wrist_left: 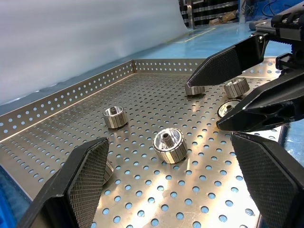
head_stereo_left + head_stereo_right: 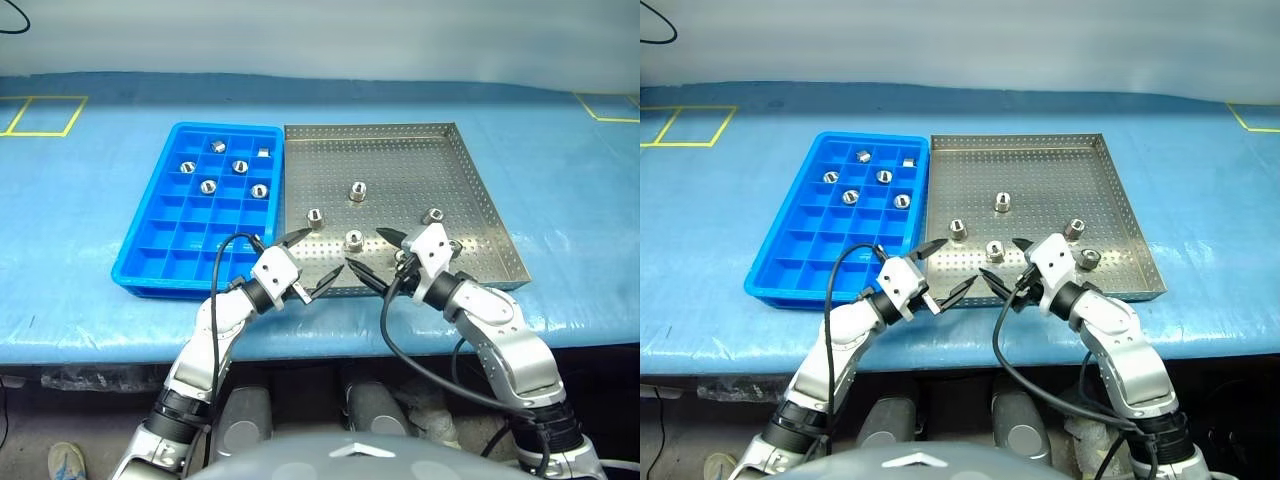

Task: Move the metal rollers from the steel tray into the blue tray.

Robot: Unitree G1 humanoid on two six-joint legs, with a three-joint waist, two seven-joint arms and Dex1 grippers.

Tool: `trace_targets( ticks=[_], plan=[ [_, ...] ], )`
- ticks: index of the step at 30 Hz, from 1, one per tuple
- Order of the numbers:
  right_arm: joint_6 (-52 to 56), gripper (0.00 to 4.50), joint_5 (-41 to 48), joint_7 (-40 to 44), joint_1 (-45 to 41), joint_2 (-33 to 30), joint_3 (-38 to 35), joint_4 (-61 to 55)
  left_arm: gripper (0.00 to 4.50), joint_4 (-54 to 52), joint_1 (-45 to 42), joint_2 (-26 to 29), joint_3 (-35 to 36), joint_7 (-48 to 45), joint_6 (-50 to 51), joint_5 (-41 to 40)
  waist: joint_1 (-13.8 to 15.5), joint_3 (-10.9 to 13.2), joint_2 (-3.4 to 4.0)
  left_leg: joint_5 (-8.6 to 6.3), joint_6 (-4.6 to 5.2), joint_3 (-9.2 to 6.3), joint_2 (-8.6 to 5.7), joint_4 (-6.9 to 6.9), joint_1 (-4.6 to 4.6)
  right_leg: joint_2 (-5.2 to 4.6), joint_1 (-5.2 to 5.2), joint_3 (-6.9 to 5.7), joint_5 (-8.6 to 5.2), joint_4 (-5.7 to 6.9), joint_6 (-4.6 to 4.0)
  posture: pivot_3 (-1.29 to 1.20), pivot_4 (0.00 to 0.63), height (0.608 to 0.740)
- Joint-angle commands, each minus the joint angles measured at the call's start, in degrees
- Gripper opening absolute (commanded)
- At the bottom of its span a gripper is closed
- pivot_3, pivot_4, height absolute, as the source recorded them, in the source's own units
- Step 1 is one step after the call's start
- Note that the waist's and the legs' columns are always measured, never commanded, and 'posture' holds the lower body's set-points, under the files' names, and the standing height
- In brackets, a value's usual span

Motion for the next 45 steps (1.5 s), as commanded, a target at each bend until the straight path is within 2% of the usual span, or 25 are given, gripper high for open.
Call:
trace_targets(
  ticks=[1,21,31,37,42,45],
  plan=[
    [-1.3,4.42,-0.1,0.3,-1.0,-0.1,-0.4,-0.7,4.50,-0.7,-0.1,0.2,-0.1,0.0,-0.5,0.2,0.0,0.0,0.00,0.00,0.00,0.00,0.00,0.00,0.00,0.00,0.00,0.00,0.00,0.00,0.00,-0.02,0.150,0.740],
    [-2.2,4.42,-0.6,0.9,-1.0,-0.2,-0.2,0.1,4.50,-0.7,0.0,0.2,-0.4,0.5,0.1,0.6,-0.1,0.0,0.01,0.00,0.00,0.00,0.00,0.00,0.02,0.00,0.01,0.00,0.00,0.02,0.00,-0.02,0.150,0.740],
    [-1.6,4.42,2.2,0.1,0.0,1.2,-2.7,-0.5,4.50,-2.8,-5.5,-1.4,2.1,5.4,8.0,1.2,-0.6,0.0,0.01,0.06,0.08,0.00,-0.01,0.12,0.03,0.00,0.05,0.01,0.03,0.09,0.04,-0.04,0.150,0.740],
    [-1.6,4.42,2.5,-0.7,0.7,1.5,-3.4,-1.4,4.50,2.1,-13.7,-8.9,7.6,17.5,18.0,2.1,-1.1,0.0,0.00,0.06,0.08,-0.03,-0.06,0.17,-0.04,-0.01,0.07,0.02,0.09,0.06,0.15,-0.08,0.150,0.740],
    [-1.8,4.42,2.4,-2.0,2.2,2.3,-3.8,-2.6,4.50,6.9,-19.9,-13.0,9.7,20.9,24.4,0.9,-1.8,0.0,0.00,0.05,0.09,-0.07,-0.08,0.17,-0.03,0.01,0.11,0.03,0.10,0.02,0.17,-0.11,0.150,0.740],
    [-1.8,4.42,2.1,-2.9,3.5,2.3,-4.4,-3.6,4.50,8.8,-23.3,-14.8,10.7,21.7,34.0,-0.7,-2.2,0.0,-0.01,0.05,0.10,-0.09,-0.09,0.17,-0.07,0.01,0.10,0.02,0.11,0.00,0.17,-0.13,0.150,0.740]
  ],
)
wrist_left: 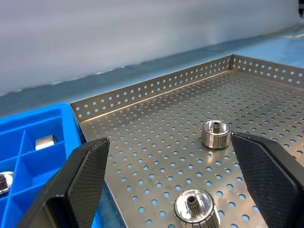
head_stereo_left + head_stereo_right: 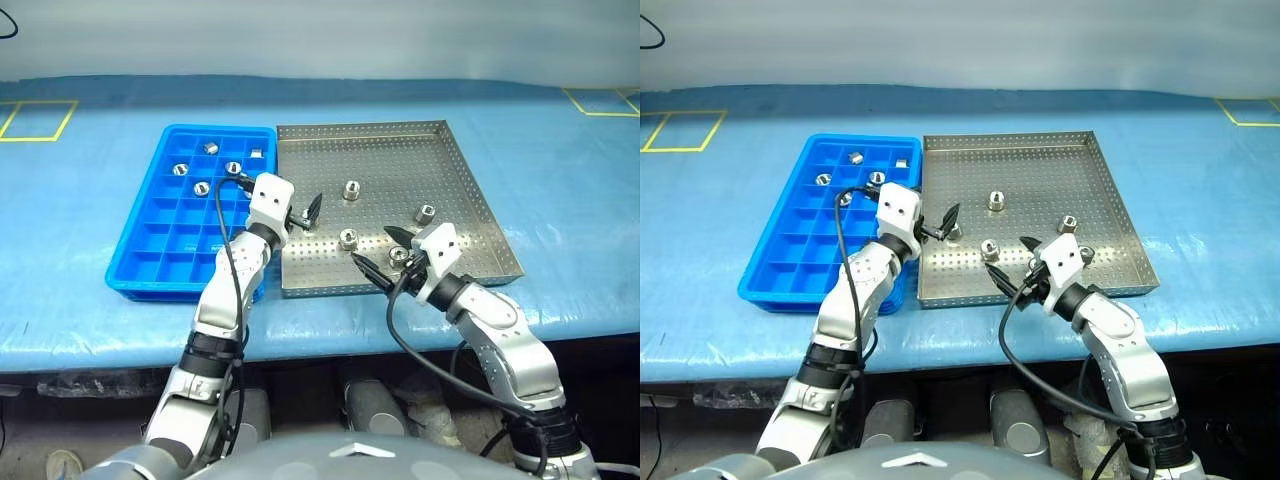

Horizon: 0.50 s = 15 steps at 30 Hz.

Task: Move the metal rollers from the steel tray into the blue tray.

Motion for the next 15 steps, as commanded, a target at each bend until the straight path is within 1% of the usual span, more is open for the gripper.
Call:
trace_targets(
  ticks=[1,5,8,10,15],
  plan=[
    [-0.6,4.42,0.6,-1.2,0.9,0.2,-1.7,-3.1,4.50,0.6,-3.5,-1.7,1.4,0.5,8.8,-2.6,-0.4,0.0,0.00,0.00,0.00,0.00,0.00,0.00,-0.01,0.00,0.00,0.00,0.00,0.00,0.00,-0.15,0.150,0.740],
    [-0.7,4.42,0.7,-1.9,1.7,0.2,-2.2,-3.8,4.50,0.5,-4.6,-2.0,1.8,0.2,14.1,-3.9,-1.7,0.0,0.00,0.00,0.00,0.00,-0.01,-0.01,0.00,0.00,0.00,0.01,0.00,-0.01,0.01,-0.16,0.150,0.740],
    [-0.9,4.42,0.4,-2.6,2.1,0.2,-2.2,-3.8,4.50,0.1,-4.9,-1.3,0.4,-0.4,17.5,-3.7,-2.6,0.0,0.00,0.00,0.00,-0.04,-0.01,-0.02,0.00,0.01,0.00,0.00,0.00,0.00,0.01,-0.16,0.150,0.740],
    [-0.9,4.42,0.3,-2.8,2.1,0.2,-2.3,-3.7,4.50,1.1,-5.8,-1.4,0.8,2.0,23.0,-2.9,-3.1,0.0,-0.01,0.00,0.00,-0.04,-0.01,-0.01,0.01,0.00,0.01,0.01,0.00,0.00,0.01,-0.16,0.150,0.740],
    [-0.9,4.42,0.4,-2.8,1.6,0.2,-2.0,-3.5,4.50,2.2,-5.9,-2.8,4.8,8.3,29.0,-2.7,-3.6,0.0,0.00,0.00,-0.01,-0.05,-0.01,-0.01,0.07,0.01,0.04,0.01,0.01,0.01,0.02,-0.15,0.150,0.740]
  ],
)
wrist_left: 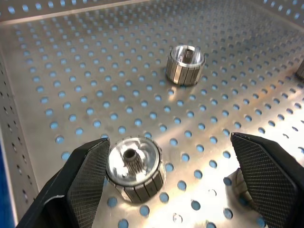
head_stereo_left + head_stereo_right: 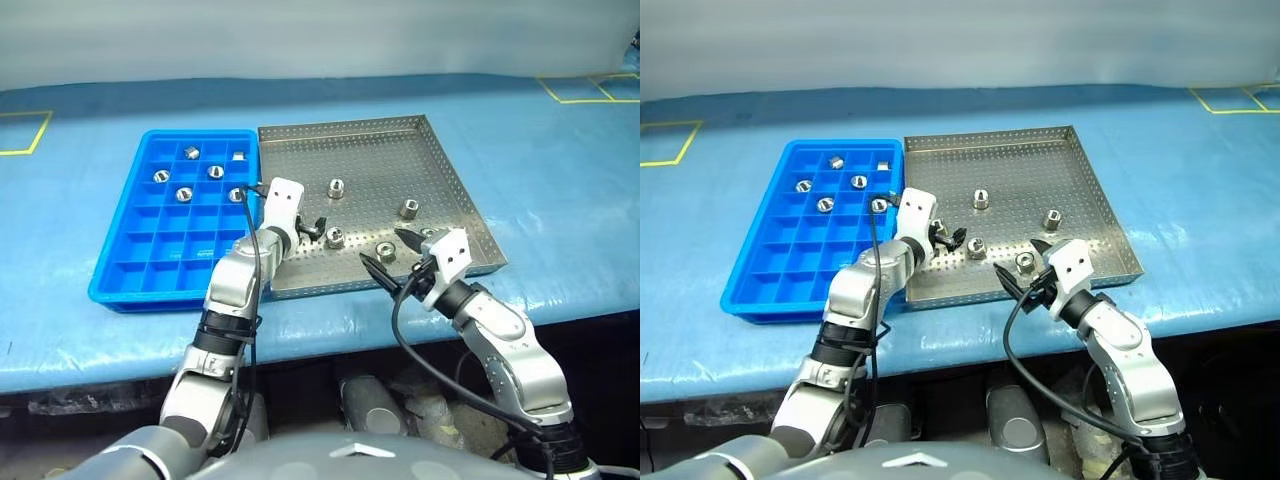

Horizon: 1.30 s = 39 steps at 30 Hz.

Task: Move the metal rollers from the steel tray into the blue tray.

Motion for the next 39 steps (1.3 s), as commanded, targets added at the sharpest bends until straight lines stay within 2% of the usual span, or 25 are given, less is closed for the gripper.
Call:
trace_targets(
  ticks=[1,12,22,24,30,37,39],
  plan=[
    [-0.8,4.42,0.5,0.0,-1.0,0.1,-0.8,-1.7,4.50,0.8,-0.1,-0.6,2.6,3.5,3.2,0.5,-0.4,0.0,0.00,0.00,0.00,0.00,0.00,-0.01,0.03,0.00,0.02,0.00,0.00,0.00,0.00,-0.14,0.150,0.740],
    [-0.6,4.42,0.4,0.1,-1.5,-0.1,-0.4,-1.5,4.50,2.5,-0.2,-3.7,8.1,6.2,6.2,-2.9,-1.6,0.0,0.02,-0.01,-0.01,-0.03,0.01,-0.05,0.28,0.01,0.29,0.00,-0.01,-0.05,-0.01,-0.14,0.150,0.740],
    [-0.6,4.50,-0.1,-0.4,-1.4,0.1,0.0,-1.6,1.27,3.4,-0.1,-3.2,7.2,6.7,6.2,-2.9,-2.0,0.0,0.02,-0.01,-0.01,-0.07,-0.07,-0.07,0.45,-0.05,0.50,0.00,-0.02,-0.13,0.00,-0.14,0.150,0.740],
    [-0.6,4.50,-0.1,-0.3,-1.6,0.1,0.0,-1.5,0.94,3.4,0.1,-3.1,7.4,7.1,4.9,-2.7,-1.9,0.0,0.02,-0.01,-0.02,-0.07,-0.08,-0.07,0.45,-0.06,0.52,0.00,-0.02,-0.13,0.00,-0.14,0.150,0.740],
    [-0.6,4.50,-0.1,0.3,-2.8,0.0,0.7,-0.7,0.94,-0.5,1.6,-4.1,8.3,6.7,-4.4,-4.1,-1.9,0.0,0.00,-0.01,-0.02,-0.10,-0.09,-0.07,0.49,-0.05,0.54,0.00,-0.02,-0.12,0.00,-0.12,0.150,0.740],
    [-0.7,4.50,-0.3,1.1,-4.5,0.1,1.6,0.8,0.94,-7.2,7.7,-3.4,6.9,8.7,-38.8,1.4,-1.1,0.1,-0.08,0.00,-0.01,-0.09,-0.08,-0.29,0.21,-0.03,0.20,0.05,-0.01,-0.15,-0.01,-0.09,0.150,0.740],
    [-0.8,4.50,-0.4,1.4,-5.0,0.2,2.0,1.4,0.94,-6.6,8.4,-3.2,7.9,10.9,-44.2,2.7,-0.2,0.1,-0.08,0.00,-0.01,-0.11,-0.09,-0.32,0.18,-0.04,0.17,0.04,0.01,-0.17,0.03,-0.08,0.150,0.740]
  ],
)
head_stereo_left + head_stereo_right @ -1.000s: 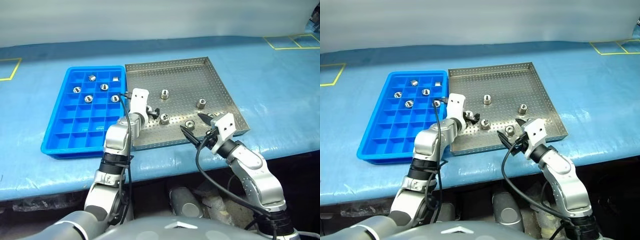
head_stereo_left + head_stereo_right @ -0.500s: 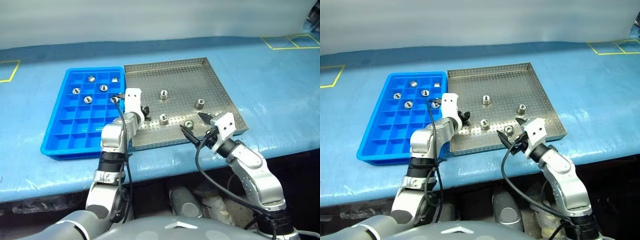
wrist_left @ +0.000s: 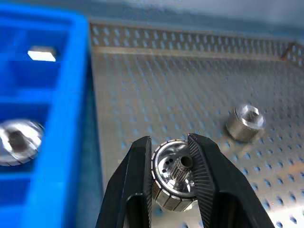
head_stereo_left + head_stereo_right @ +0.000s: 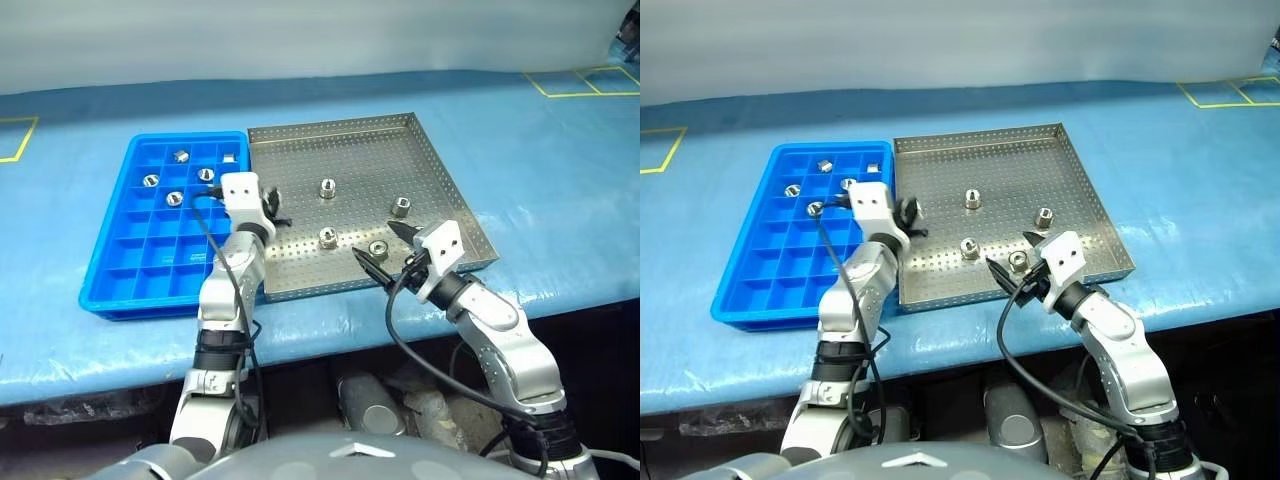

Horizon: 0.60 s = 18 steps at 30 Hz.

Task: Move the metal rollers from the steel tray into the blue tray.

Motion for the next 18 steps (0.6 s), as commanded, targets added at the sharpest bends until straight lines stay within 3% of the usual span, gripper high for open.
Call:
trace_targets(
  ticks=[1,6,11,18],
  plan=[
    [-0.9,4.50,0.0,0.7,-1.1,0.2,0.4,-0.2,0.94,-2.8,0.5,-0.1,1.9,4.5,-10.6,2.6,1.0,0.0,0.00,0.00,0.00,0.00,0.00,-0.01,0.00,0.00,0.00,0.00,0.00,-0.01,0.00,-0.07,0.150,0.740],
    [-1.0,4.50,-0.3,1.4,-2.1,0.3,1.5,0.7,0.94,-2.0,0.6,0.2,5.4,13.9,-13.8,7.5,2.7,0.0,-0.03,0.00,0.00,0.00,-0.04,0.06,-0.05,-0.02,0.01,-0.01,-0.03,-0.06,-0.01,-0.06,0.150,0.740],
    [-1.1,4.50,-0.4,2.0,-2.7,0.3,2.0,1.4,0.94,-0.9,0.3,1.1,10.7,24.9,-7.2,12.2,3.7,0.0,-0.05,0.00,0.01,-0.02,-0.05,0.15,-0.07,-0.03,0.04,-0.02,-0.01,-0.06,0.02,-0.04,0.150,0.740],
    [-1.2,4.50,-0.5,3.0,-4.4,0.8,3.4,2.5,0.94,0.0,1.0,2.4,14.6,27.0,1.0,11.0,4.6,0.0,-0.06,0.00,0.01,-0.07,-0.05,0.15,-0.08,-0.03,0.04,-0.08,-0.01,-0.05,0.02,-0.02,0.150,0.740]
  ],
)
